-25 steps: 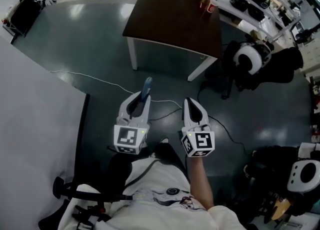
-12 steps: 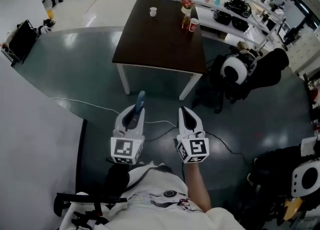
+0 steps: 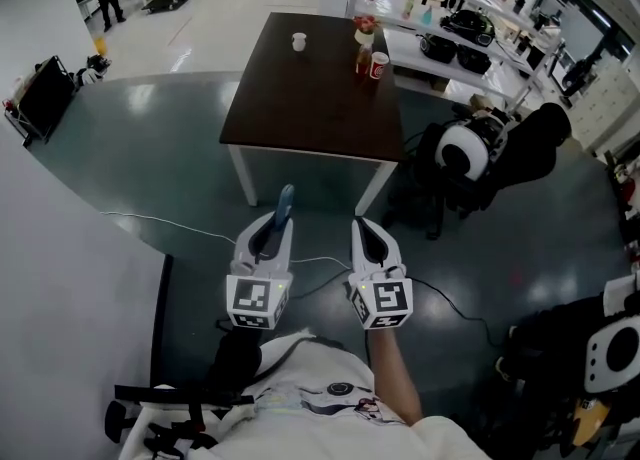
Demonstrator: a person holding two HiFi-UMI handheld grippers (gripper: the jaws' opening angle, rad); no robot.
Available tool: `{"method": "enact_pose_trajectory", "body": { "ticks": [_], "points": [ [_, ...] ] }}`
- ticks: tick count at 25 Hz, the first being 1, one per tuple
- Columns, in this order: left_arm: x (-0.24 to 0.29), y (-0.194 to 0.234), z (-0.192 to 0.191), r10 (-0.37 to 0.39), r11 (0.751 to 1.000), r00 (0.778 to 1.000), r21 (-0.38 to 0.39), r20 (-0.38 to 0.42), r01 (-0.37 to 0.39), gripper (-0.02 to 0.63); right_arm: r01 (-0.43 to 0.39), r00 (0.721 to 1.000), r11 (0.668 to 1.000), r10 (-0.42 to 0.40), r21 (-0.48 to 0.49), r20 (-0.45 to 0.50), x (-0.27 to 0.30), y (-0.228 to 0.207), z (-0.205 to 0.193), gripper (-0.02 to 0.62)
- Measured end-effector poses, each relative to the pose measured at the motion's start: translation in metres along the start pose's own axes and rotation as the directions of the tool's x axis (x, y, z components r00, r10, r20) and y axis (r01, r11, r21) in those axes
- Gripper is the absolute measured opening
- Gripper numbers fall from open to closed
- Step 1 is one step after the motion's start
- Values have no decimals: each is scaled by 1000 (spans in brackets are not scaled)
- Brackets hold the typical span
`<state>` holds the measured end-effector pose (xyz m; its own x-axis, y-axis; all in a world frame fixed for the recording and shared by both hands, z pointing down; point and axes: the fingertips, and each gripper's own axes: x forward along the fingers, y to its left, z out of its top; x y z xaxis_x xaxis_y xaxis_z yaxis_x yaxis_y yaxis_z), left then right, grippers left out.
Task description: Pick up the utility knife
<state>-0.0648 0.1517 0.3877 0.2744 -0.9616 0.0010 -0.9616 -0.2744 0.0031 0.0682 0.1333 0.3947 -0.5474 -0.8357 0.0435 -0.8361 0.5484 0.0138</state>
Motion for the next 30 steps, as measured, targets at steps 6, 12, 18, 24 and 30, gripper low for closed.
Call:
{"method": "enact_pose_trajectory", "body": {
  "ticks": [6, 12, 18, 24, 30],
  "points": [
    [3, -1, 4, -2, 1000, 1000, 8, -1, 2, 69, -11, 1000, 1000, 11, 2, 3, 3, -2, 3, -1],
    [4, -5, 2, -9, 1000, 1000, 11, -9, 9, 69, -9, 1000, 1000, 9, 9, 1, 1, -2, 1, -2],
    [4, -7, 1, -17, 1000, 1000, 13, -13, 18, 69, -5, 1000, 1000, 5, 12, -7, 0, -3, -1, -2],
    [4, -14, 1, -37, 999, 999, 3, -20, 37, 69, -1, 1000, 1000, 1, 13, -16, -2, -5, -1, -2],
    [5, -13, -1, -35, 999, 999, 5, -24, 35, 69, -9, 1000, 1000, 9, 2, -22, 0, -4, -4, -2]
  ]
}}
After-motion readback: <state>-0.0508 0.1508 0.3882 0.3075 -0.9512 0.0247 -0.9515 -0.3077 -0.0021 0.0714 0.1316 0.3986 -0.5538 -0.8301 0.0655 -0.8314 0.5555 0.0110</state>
